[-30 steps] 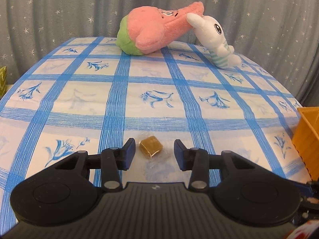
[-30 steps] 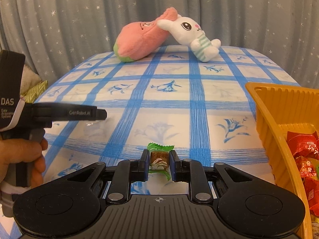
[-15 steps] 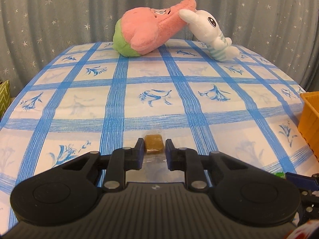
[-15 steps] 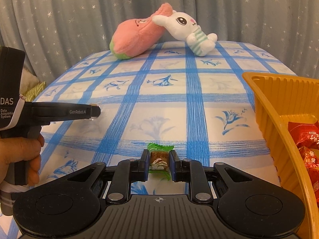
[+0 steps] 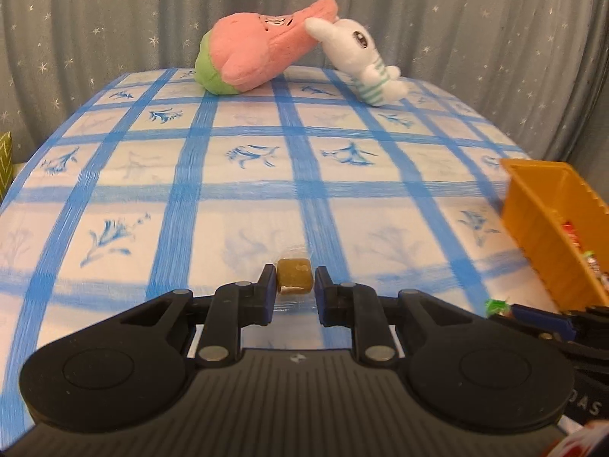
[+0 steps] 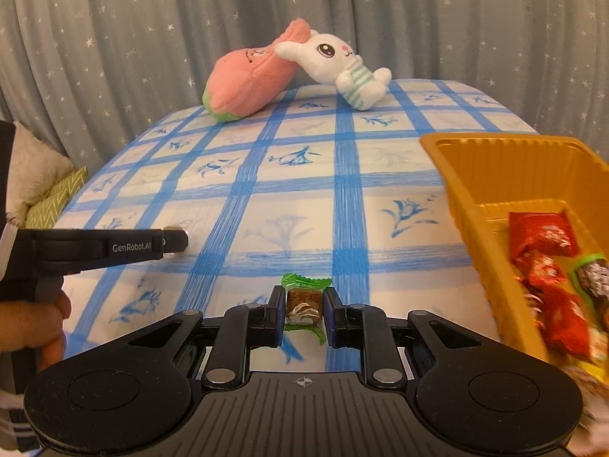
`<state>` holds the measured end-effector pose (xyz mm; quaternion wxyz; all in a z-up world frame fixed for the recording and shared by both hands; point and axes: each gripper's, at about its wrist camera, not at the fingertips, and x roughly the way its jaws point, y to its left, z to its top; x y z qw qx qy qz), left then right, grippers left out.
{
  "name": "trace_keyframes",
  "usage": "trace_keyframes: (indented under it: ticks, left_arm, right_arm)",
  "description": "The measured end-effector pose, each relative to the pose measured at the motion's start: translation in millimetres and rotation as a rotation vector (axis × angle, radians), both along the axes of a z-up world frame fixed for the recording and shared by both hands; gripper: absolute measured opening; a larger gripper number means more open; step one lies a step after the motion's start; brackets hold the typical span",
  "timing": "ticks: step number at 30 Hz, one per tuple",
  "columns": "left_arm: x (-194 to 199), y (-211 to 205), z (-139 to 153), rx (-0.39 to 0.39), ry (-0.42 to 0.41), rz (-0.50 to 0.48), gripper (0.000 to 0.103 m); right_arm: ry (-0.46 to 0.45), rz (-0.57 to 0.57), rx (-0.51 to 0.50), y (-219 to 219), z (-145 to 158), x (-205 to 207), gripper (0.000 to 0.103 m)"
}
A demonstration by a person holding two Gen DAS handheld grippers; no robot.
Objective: Organize snacks
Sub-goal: 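Carry the green candy and brown cube candy over the orange tray with both grippers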
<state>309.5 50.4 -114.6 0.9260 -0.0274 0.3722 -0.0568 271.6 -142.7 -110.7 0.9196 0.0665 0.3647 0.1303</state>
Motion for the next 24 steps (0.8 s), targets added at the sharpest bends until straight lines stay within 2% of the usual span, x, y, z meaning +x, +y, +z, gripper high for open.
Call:
trace_keyframes:
  ticks: [13,24]
  left_arm:
    - [-102,-23,42,-0.083,-0.03,0.051,0.019]
    - [-165,-39,72,-0.094,-0.044,0.06,0.019]
  right_arm:
    - [-0.03,-0.025,-0.008,-24,41,-72,0.021]
    - [-0.061,-0.035,0.005,-43,70,-121,0.021]
